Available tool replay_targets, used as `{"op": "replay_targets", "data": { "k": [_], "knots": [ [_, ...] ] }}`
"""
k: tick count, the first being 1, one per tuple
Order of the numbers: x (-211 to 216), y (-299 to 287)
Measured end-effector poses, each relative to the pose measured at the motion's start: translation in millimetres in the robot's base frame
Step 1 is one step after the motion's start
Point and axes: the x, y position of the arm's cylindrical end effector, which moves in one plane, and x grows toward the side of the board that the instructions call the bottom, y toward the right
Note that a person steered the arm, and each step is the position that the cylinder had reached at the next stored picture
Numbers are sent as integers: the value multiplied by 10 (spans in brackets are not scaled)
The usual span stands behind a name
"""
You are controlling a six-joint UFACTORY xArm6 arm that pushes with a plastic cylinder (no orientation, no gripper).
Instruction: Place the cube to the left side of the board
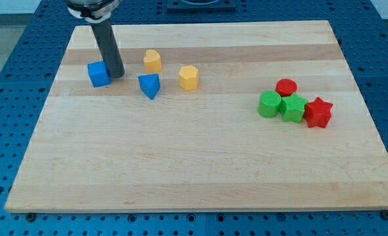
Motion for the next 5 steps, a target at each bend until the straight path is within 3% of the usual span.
{"op": "replay_targets", "data": {
  "k": [3, 5],
  "knots": [
    [20, -334],
    [-311, -402]
  ]
}}
